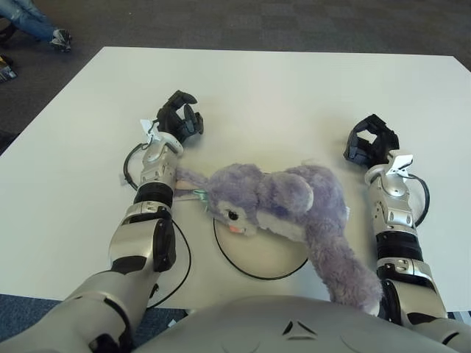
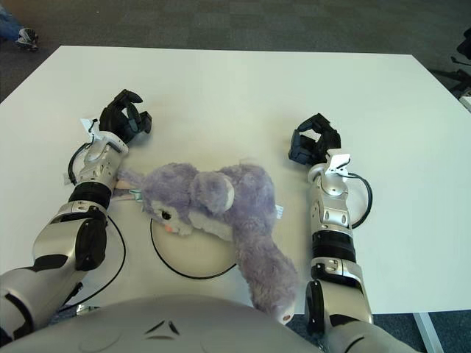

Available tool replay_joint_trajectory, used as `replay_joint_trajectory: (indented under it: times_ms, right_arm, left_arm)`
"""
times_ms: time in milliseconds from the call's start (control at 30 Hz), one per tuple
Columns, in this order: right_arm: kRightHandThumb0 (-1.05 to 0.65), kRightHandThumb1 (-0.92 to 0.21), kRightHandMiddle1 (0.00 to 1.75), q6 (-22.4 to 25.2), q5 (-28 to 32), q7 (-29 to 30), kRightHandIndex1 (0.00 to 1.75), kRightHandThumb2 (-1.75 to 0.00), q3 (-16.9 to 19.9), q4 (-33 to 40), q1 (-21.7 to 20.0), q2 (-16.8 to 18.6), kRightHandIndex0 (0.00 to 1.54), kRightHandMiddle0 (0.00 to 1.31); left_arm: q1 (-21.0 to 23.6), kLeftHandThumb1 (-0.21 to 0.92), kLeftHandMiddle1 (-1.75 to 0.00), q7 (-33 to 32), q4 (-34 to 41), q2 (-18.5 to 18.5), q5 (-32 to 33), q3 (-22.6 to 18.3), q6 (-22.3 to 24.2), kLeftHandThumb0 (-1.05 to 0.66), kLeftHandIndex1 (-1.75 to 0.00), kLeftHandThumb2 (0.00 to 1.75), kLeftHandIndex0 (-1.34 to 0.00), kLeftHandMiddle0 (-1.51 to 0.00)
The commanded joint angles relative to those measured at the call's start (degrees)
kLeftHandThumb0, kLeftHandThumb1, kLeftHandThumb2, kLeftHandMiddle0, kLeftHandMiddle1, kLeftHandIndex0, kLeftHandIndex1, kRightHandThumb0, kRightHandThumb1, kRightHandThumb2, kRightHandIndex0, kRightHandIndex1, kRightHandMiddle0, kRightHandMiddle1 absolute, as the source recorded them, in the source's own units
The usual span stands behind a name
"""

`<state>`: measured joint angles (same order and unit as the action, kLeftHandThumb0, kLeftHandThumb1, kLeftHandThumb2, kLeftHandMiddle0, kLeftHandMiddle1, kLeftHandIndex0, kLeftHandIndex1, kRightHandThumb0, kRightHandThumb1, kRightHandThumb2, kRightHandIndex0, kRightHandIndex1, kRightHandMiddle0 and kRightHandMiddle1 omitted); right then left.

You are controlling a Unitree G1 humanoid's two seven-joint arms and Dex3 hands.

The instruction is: Put the doll into the plate.

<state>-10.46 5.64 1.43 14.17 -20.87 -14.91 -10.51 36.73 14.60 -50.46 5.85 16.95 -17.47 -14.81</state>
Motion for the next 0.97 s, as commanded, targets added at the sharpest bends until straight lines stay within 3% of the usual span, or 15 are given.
replay_joint_trajectory:
  times_ms: [0,167,300,433,933]
  right_arm:
    - [-0.49,-0.29,1.75,-1.9,-0.22,0.39,1.75,-1.35,0.24,-0.61,0.31,0.19,1.2,0.64]
    - [-0.49,-0.29,1.75,-2.49,-0.08,0.28,1.75,-1.36,0.25,0.18,0.97,0.29,1.21,0.64]
    - [-0.5,-0.28,1.75,-2.57,0.15,0.25,1.75,-1.36,-0.04,2.56,2.13,0.89,1.23,0.64]
    - [-0.5,-0.27,1.75,-2.57,0.38,0.37,1.75,-1.37,-0.13,4.83,3.14,1.47,1.23,0.65]
    - [-0.5,-0.27,1.75,-0.48,0.32,2.17,1.75,-1.38,0.16,9.66,5.1,3.04,1.23,0.66]
  left_arm:
    - [-1.54,0.25,-1.75,-2.48,1.46,-1.09,-1.56,0.9,-1.07,-0.51,-1.75,1.4,-0.67,-1.36]
    - [-4.67,0.26,-1.75,-5.99,8.04,-2.67,-3.53,2.42,-1.07,-0.5,-1.75,1.39,-0.66,-1.36]
    - [-10.95,0.25,-1.75,-9.41,19.69,-4.98,-6.37,5.18,-0.47,-0.51,-1.75,1.4,-0.67,-1.36]
    - [-14.36,0.24,-1.75,-10.88,24.1,-5.66,-8.76,7.01,-0.87,-0.51,-1.75,1.42,-0.68,-1.34]
    - [-18.1,0.22,-1.75,-12.65,27.33,-7.27,-9.43,8.39,-1.51,-0.52,-1.75,1.44,-0.69,-1.33]
